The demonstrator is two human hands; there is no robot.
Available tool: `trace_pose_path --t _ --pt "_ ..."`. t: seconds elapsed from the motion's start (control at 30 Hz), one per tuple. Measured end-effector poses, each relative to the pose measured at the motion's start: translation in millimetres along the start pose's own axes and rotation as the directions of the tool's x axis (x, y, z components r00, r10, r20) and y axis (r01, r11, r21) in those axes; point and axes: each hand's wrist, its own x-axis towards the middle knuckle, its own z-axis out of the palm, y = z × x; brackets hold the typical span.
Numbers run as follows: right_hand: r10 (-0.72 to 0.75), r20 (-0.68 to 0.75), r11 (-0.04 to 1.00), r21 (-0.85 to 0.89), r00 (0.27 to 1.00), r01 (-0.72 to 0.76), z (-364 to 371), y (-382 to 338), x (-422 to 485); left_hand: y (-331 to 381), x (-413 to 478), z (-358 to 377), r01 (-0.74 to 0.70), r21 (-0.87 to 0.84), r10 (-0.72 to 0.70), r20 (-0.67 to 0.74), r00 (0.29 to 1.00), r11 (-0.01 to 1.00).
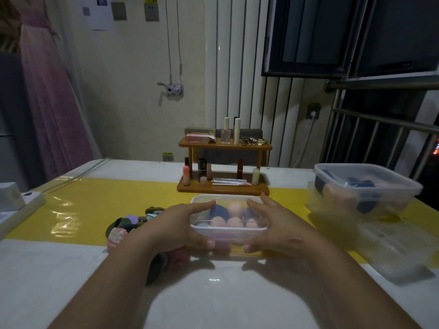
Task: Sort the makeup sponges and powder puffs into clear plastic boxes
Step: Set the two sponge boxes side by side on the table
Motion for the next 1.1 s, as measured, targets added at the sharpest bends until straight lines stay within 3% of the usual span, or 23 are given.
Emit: trace_pose_path --t 0.73,0.93,1.1 --pt "0.001 -0.119 1.000 -0.007 0.993 -0.002 4 -4 0 3 1 9 -0.020 0.140 0.029 -0.062 0.998 0.990" --pt "-0.027 -0.183 0.996 0.076 0.983 0.041 7 4 1 4 4 8 0.065 0.325 0.024 -0.262 0.965 0.943" --pt "0.035 -0.295 0.991 0.133 0.955 0.005 13 0 3 -1 7 8 -0.007 0.120 0.042 -0.290 0.956 0.993"
